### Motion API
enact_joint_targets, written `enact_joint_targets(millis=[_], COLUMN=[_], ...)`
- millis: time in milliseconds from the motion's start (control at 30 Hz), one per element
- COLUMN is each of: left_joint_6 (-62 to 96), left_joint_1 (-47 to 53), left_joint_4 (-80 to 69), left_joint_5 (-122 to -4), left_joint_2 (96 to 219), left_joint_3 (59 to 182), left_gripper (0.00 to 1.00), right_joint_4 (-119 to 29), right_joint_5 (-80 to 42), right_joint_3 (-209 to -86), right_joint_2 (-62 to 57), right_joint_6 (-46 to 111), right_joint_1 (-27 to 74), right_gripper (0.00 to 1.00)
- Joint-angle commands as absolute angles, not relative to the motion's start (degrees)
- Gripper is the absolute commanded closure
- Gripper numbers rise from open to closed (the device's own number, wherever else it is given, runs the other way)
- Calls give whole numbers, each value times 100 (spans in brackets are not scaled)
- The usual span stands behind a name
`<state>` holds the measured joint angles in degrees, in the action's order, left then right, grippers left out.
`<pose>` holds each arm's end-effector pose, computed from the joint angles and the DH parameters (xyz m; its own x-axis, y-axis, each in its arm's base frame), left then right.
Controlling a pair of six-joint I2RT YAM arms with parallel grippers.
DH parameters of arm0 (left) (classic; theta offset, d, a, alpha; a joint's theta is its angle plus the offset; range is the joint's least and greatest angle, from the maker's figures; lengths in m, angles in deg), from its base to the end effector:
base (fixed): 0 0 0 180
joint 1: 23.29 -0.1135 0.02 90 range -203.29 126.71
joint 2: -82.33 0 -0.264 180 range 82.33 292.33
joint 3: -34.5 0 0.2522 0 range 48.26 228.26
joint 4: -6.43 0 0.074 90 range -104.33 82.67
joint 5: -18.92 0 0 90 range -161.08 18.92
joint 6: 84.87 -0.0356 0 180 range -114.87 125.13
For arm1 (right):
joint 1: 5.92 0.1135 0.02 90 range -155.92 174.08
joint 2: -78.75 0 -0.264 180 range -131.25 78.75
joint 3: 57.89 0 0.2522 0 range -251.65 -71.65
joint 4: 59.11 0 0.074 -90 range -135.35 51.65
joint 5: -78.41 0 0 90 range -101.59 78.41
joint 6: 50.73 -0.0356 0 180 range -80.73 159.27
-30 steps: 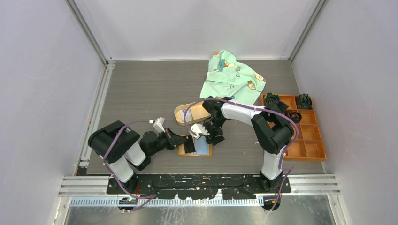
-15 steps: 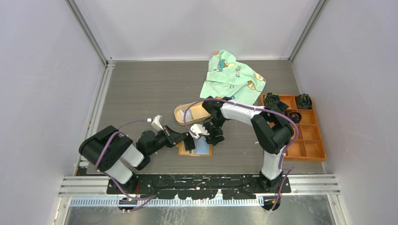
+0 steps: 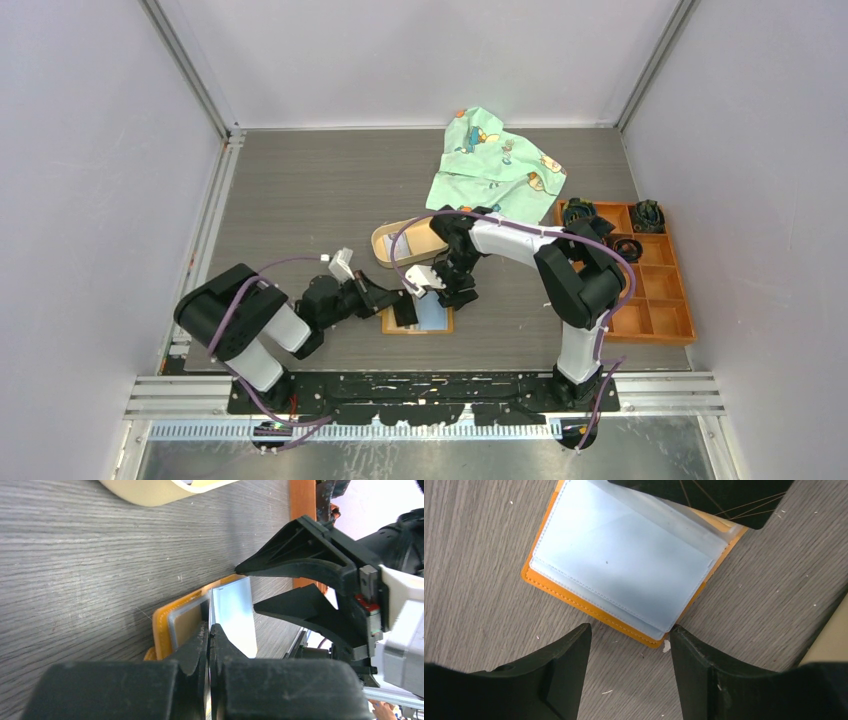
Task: Put the credit cards into the card holder
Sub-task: Insert the credit card into the card holder.
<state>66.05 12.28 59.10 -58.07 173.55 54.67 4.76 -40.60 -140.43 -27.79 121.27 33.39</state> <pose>0.1667 -0.1291 0.1046 -0.7718 -0.4949 -0.3992 0.1358 0.4851 -0.8639 0.2440 0.2221 0.1589 0.4548 -0.7469 -0.4851 -0.8447 -0.5343 0.0306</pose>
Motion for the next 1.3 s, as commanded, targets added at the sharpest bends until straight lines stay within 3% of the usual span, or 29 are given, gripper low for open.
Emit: enact_joint_targets(millis=[0,1267], left_joint_6=[6604,7619], left_joint_1=[1285,1494], left_joint_4=[6565,7467], left_joint_5=[-5740,-5870], left_joint_2=[17736,18534], left_joint_3=[5607,5415], left_gripper=[100,100], right_joint_4=[632,693], right_joint_5=[-3893,-3811], right_joint_3=[-13985,-14032], right_joint_2=[-3058,-3182], right_joint_6=[12163,12154], right_joint_1=[3415,3560], right_gripper=[35,36])
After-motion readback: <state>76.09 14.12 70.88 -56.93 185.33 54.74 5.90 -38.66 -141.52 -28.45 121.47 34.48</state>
